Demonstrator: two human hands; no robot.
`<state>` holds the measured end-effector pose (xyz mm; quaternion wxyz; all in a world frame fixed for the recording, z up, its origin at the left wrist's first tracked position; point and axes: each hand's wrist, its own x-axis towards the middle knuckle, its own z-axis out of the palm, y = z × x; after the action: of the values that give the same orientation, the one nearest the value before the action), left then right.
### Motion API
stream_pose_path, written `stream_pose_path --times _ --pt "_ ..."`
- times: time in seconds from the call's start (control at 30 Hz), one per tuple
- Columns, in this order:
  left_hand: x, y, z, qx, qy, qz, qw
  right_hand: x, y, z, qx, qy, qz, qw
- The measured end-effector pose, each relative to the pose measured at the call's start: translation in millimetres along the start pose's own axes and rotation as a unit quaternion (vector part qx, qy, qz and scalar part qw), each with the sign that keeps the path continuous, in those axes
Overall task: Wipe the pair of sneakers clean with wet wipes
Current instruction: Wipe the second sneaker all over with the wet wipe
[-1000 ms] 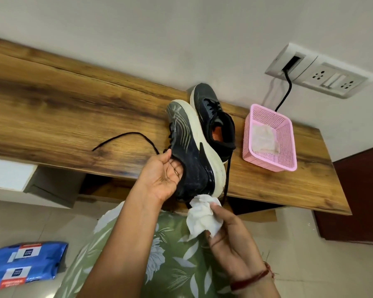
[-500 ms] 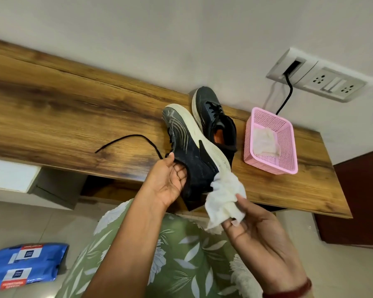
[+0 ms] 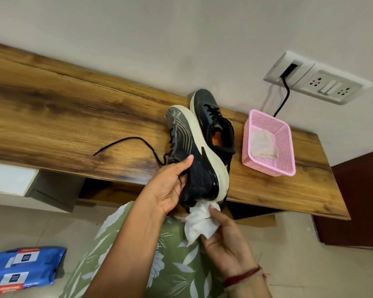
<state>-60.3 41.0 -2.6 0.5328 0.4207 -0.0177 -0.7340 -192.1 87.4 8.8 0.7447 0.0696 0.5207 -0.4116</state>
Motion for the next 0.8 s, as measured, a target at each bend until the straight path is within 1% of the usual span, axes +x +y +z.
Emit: stream_pose_path --times 0.17,0.37,0.47,0.6,0.63,0.7,0.73,0.8 --pt "2 -5 0 0.088 0.012 0.02 0.996 8 -5 2 -0.003 0.008 0.007 1.0" --pt "0 -5 -2 0.132 0.031 0.026 0.99 -5 -17 4 -0.005 0.011 0.041 0.999" --pt "-2 -4 -3 0.158 0.023 0.014 0.987 -13 -23 7 0.007 0.022 0.046 0.999" --pt "-8 -3 1 0.195 0.005 0.01 0.981 -24 -29 12 0.004 0.013 0.045 0.999" --pt "-7 -4 0 0.203 0.005 0.009 0.979 -26 -30 12 0.005 0.003 0.044 0.999" --pt "-2 -6 -3 0.205 0.02 0.005 0.979 -31 -32 12 0.005 -0.047 0.026 0.999" --pt "-1 -6 -5 0.206 0.029 0.004 0.978 -34 -35 10 0.008 -0.078 0.004 0.997" --pt "0 -10 -7 0.21 0.044 0.002 0.977 -36 -41 6 0.001 -0.116 -0.055 0.992"
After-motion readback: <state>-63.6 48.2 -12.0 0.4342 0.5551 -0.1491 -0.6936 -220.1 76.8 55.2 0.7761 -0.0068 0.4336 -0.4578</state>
